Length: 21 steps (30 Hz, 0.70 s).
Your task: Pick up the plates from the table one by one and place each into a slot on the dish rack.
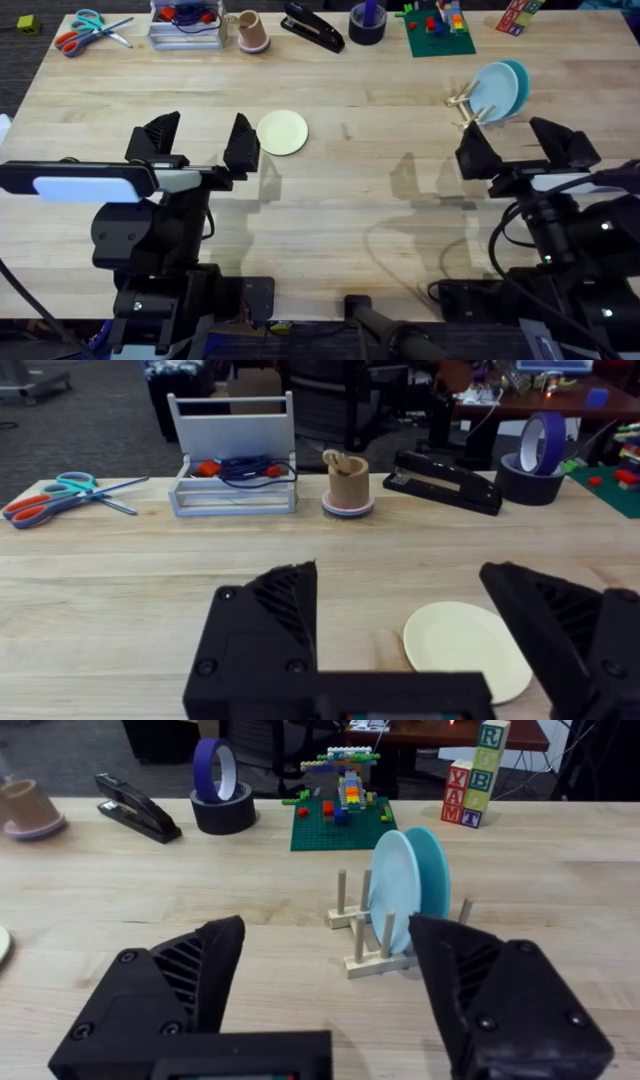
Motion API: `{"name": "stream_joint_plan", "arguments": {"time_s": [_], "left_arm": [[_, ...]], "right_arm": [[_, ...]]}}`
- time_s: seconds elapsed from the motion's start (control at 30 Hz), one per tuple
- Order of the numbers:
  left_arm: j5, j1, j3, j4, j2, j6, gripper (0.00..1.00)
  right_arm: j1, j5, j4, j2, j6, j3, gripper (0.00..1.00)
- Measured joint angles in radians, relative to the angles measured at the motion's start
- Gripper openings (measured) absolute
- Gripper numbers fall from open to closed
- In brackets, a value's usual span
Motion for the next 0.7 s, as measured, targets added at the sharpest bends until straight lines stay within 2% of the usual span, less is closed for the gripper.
{"name": "stream_joint_plan", "arguments": {"time_s": [0.53,0.7], "left_arm": [[0.000,0.000,0.000,-0.002,0.000,0.005,0.993],[0.000,0.000,0.005,-0.016,0.000,0.006,0.993]], "right_arm": [[0.000,0.000,0.002,0.000,0.000,0.000,0.992],[0.000,0.000,0.053,0.001,-0.006,0.000,0.992]]}}
